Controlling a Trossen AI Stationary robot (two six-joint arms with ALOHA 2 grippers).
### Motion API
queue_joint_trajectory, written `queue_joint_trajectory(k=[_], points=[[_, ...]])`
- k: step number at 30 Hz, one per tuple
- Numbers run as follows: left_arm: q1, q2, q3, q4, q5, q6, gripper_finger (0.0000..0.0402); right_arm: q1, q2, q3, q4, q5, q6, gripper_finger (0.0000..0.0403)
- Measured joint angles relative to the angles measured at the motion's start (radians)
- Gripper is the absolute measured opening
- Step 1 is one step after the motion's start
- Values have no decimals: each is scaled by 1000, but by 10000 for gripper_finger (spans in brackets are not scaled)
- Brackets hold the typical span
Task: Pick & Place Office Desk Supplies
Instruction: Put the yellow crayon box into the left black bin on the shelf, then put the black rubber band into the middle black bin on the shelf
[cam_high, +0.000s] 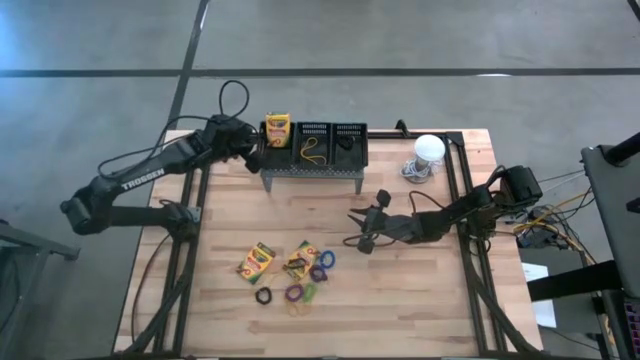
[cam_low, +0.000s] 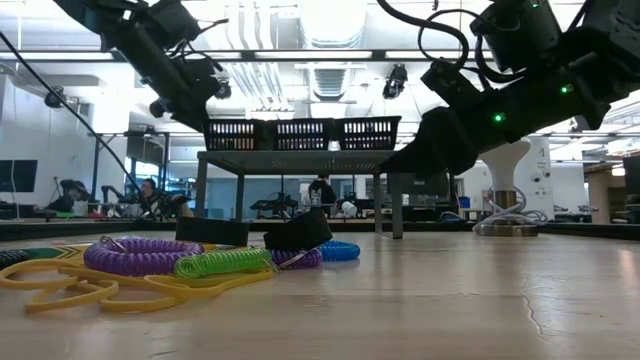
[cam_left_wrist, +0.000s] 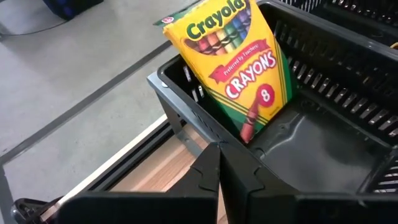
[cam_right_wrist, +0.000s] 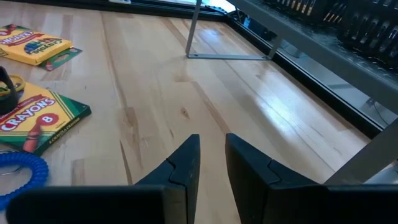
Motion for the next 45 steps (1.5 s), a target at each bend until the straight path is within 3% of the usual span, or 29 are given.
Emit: queue_joint_trajectory(k=[10, 14, 19, 23, 26, 30, 33, 38, 41, 45], points=[[-17, -104, 27, -4, -99, 1, 7, 0, 0, 0, -2, 0, 0, 72], [-141, -179, 26, -2, -98, 2, 4, 0, 0, 0, -1, -20, 1, 72], [-515, -213, -42, 30, -149, -6, 2, 0, 0, 2, 11, -147, 0, 72], [-917, -167, -155, 175, -409, -25, 2, 8, 0, 45, 8, -287, -1, 75], [-1194, -95, -242, 351, -604, -76, 1, 36, 0, 104, -54, -330, -1, 86], [-1414, 18, -315, 632, -798, -127, 1, 90, 0, 184, -168, -330, 18, 110], [-1454, 98, -333, 755, -820, -193, 1, 128, 0, 222, -236, -330, 73, 132], [-1408, 234, -335, 768, -771, -344, 1, 181, 37, 240, -221, -325, 152, 165], [-1365, 330, -335, 770, -707, -451, 4, 204, 121, 265, -204, -304, 196, 177], [-1314, 438, -329, 770, -651, -481, 14, 213, 243, 331, -211, -280, 274, 190]])
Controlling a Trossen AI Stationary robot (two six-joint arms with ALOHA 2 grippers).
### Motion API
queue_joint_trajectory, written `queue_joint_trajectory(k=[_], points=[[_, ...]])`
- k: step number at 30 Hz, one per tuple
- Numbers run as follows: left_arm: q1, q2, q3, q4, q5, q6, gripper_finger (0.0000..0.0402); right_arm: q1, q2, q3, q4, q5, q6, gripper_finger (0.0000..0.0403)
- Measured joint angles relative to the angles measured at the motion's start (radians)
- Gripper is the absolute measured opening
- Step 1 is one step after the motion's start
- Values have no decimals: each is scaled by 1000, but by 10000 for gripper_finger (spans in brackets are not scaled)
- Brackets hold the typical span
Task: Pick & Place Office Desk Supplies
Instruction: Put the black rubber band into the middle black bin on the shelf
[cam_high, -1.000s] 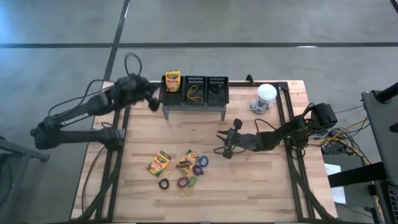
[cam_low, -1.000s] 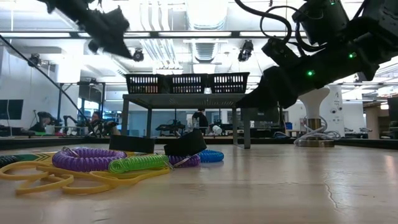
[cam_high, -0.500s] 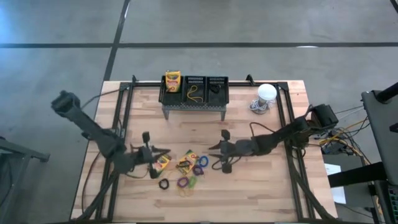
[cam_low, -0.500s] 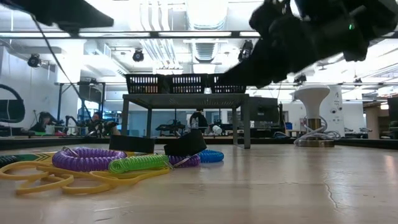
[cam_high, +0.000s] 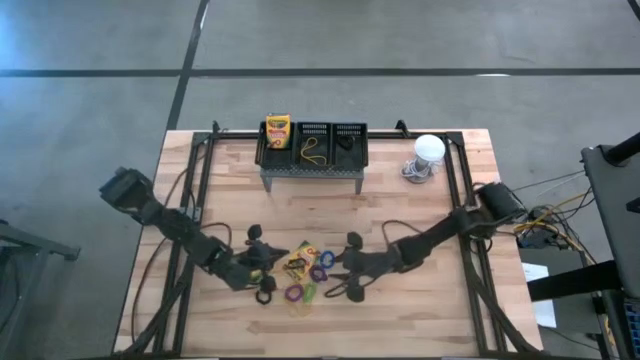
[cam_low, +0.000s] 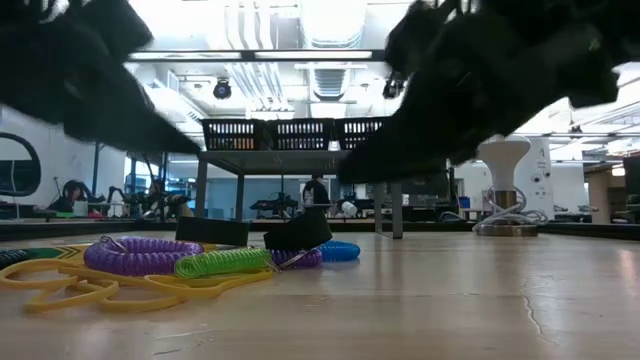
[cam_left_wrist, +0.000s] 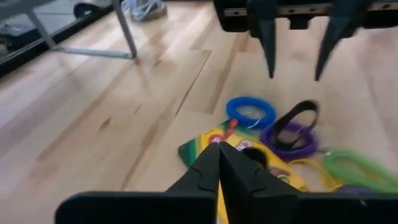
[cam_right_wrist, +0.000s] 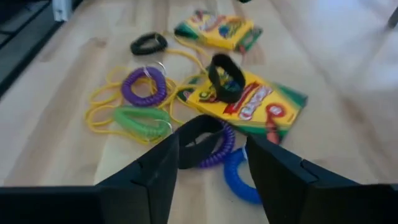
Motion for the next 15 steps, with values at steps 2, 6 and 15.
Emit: queue_joint_trajectory(k=[2, 6, 15], points=[[19, 34, 13, 10, 21, 1, 22, 0, 47, 41, -5, 0, 13, 198], [47, 52, 26, 9, 100, 1, 54, 0, 110, 117, -34, -43, 16, 212], [85, 61, 22, 30, 136, -15, 121, 14, 148, 273, -372, 4, 13, 186]])
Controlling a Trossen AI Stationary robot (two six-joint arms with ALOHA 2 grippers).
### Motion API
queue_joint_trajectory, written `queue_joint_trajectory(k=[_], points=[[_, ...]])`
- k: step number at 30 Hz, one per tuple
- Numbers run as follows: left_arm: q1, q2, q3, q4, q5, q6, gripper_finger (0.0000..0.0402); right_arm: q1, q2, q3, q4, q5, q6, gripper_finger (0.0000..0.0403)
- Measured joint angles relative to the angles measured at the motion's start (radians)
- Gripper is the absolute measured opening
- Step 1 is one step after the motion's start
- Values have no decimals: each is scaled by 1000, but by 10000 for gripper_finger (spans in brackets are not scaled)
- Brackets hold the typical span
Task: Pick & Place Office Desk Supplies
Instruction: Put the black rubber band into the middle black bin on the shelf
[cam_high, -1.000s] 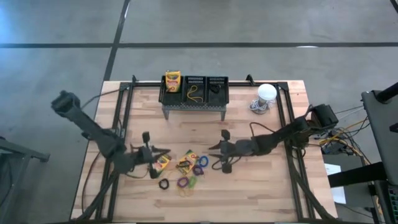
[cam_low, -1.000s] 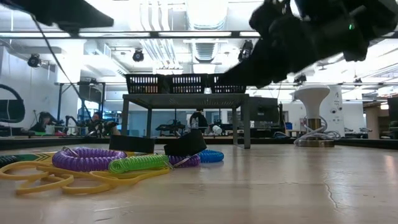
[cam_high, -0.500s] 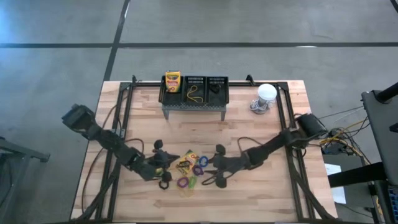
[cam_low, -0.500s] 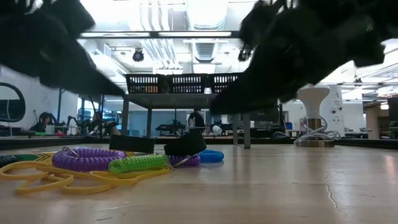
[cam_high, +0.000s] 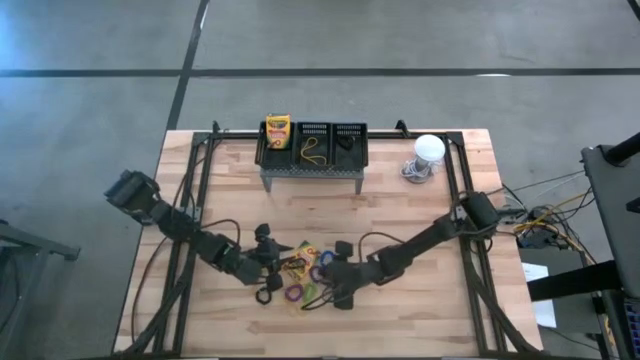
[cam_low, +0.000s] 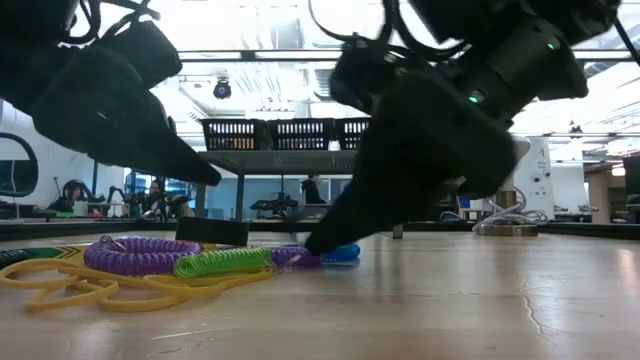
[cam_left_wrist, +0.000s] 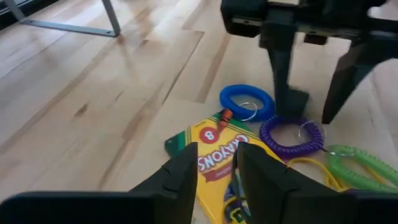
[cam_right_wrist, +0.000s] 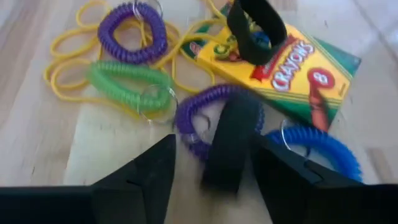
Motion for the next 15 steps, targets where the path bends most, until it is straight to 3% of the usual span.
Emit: queue_joint_trajectory(k=[5, 10, 15], points=[[11, 12, -1, 13, -1, -23, 122, 17, -2, 18, -26, 50, -32, 109], [-1, 19, -1, 20, 23, -145, 122, 47, -77, 18, -57, 88, -100, 22], [-42, 18, -2, 26, 30, -185, 122, 14, -178, 36, -38, 163, -305, 13]])
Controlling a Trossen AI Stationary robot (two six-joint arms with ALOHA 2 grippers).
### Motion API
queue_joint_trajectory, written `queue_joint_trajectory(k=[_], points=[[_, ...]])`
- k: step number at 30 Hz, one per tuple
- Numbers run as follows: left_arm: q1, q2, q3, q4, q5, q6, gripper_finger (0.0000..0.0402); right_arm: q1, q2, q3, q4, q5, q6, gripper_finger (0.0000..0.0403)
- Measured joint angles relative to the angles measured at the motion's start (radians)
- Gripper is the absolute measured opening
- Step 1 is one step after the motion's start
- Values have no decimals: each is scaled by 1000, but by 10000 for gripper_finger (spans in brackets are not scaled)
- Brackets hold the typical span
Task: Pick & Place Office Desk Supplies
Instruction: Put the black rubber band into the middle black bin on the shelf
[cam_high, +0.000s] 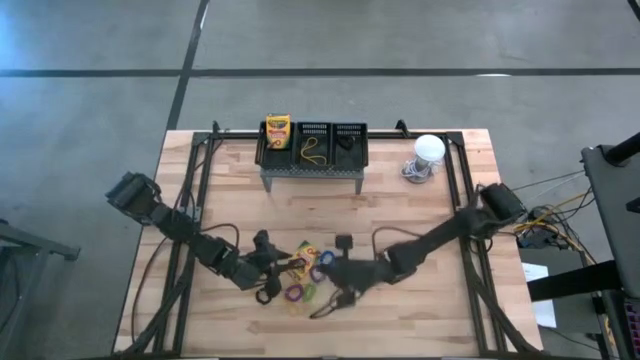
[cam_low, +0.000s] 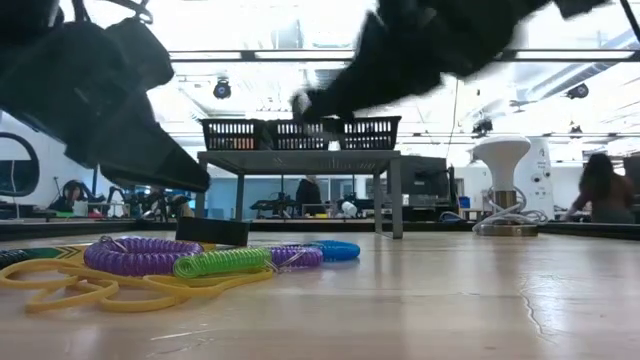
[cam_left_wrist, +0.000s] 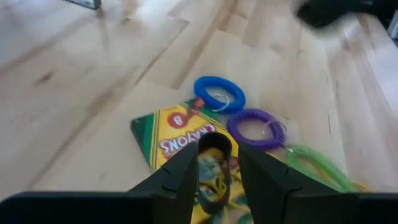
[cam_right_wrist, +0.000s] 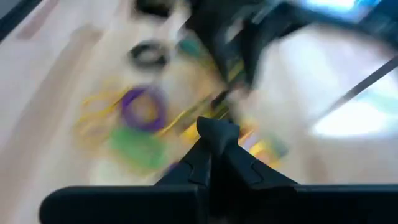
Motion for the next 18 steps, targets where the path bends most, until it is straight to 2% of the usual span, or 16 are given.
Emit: queue_joint_trajectory(k=[3, 7, 9, 11, 15, 18], points=[[-10, 5, 1, 22, -54, 0, 122, -111, -39, 63, 6, 25, -144, 13], [-14, 21, 0, 18, -94, -5, 122, -310, -48, 176, -2, -2, -247, 13], [-14, 33, 1, 19, -104, -5, 122, -409, -48, 233, -30, -33, -260, 13], [-15, 41, 0, 18, -106, -6, 122, -506, -48, 289, -83, -80, -208, 13], [-16, 54, 0, 18, -97, -8, 122, -680, -47, 376, -262, -301, -78, 13], [-18, 59, 0, 16, -91, -6, 122, -765, -36, 401, -298, -465, 3, 21]])
